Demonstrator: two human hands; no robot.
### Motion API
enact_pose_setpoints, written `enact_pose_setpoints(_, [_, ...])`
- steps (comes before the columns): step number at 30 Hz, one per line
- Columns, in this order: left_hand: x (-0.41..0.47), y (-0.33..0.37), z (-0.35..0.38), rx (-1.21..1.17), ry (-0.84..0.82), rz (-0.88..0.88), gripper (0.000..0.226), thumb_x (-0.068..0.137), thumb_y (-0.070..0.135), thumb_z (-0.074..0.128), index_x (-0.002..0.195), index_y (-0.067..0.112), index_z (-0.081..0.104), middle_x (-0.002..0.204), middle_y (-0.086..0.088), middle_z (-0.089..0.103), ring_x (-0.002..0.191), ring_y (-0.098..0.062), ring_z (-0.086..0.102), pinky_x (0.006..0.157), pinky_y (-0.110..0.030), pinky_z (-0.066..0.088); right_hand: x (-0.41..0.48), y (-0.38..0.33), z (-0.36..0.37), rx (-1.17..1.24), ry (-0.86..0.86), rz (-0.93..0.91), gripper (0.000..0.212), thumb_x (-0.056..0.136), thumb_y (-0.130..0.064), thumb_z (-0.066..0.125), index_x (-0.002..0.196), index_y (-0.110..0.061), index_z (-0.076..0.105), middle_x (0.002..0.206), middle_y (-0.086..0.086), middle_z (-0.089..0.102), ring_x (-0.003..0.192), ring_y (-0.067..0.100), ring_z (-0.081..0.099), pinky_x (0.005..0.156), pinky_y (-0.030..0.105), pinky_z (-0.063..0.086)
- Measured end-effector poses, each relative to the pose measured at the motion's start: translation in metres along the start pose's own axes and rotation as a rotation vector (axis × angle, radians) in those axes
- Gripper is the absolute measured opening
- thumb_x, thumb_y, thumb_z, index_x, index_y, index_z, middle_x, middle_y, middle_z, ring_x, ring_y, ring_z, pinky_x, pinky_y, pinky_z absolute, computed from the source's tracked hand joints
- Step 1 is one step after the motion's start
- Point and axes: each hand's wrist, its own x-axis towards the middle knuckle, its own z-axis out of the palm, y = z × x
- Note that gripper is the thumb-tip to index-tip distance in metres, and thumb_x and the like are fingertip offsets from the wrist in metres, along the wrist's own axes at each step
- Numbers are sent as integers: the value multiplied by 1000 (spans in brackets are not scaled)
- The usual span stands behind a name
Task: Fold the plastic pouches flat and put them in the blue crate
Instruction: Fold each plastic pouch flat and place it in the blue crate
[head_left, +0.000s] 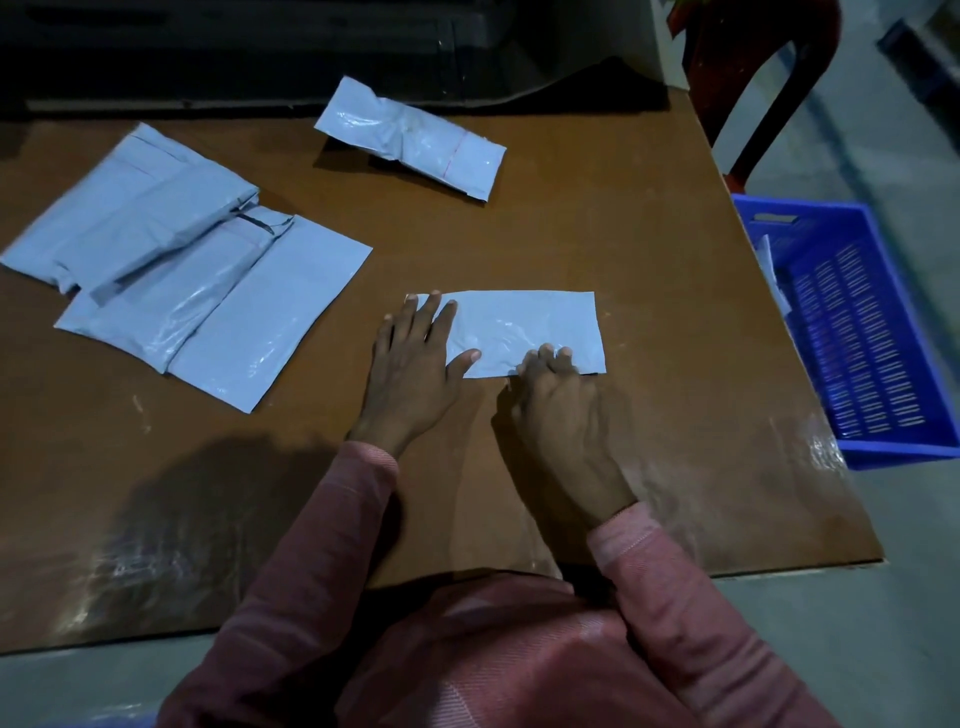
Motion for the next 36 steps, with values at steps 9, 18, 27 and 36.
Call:
enact_pose_setpoints(9, [1,0,1,38,4,0,70,104,61,33,163,23,23,172,-2,13,159,-25,5,127,-48,3,52,20,-4,129,184,23,11,88,-13,67,83,-3,68,80,16,68,75,38,66,58,33,48])
enact_pose_setpoints(18, [11,38,15,-63,191,268,44,107,9,49,151,4,48,160,-12,42,153,-28,30,127,-35,13,61,28,35,96,67,15,31,95,-18,56,119,0,66,126,17,66,120,40,59,83,44,54])
enact_pose_setpoints(27, [16,45,43,8,126,208,67,96,14,44,160,3,27,169,-11,21,159,-24,12,130,-40,10,52,27,16,141,191,18,23,90,-13,69,111,-4,73,118,15,71,108,33,70,76,39,57])
enact_pose_setpoints(36, [14,46,32,199,20,179,76,93,42,25,163,14,22,172,-2,15,160,-23,2,125,-61,3,53,24,34,268,28,-9,49,105,-24,36,148,-3,46,158,15,40,153,38,21,125,52,12])
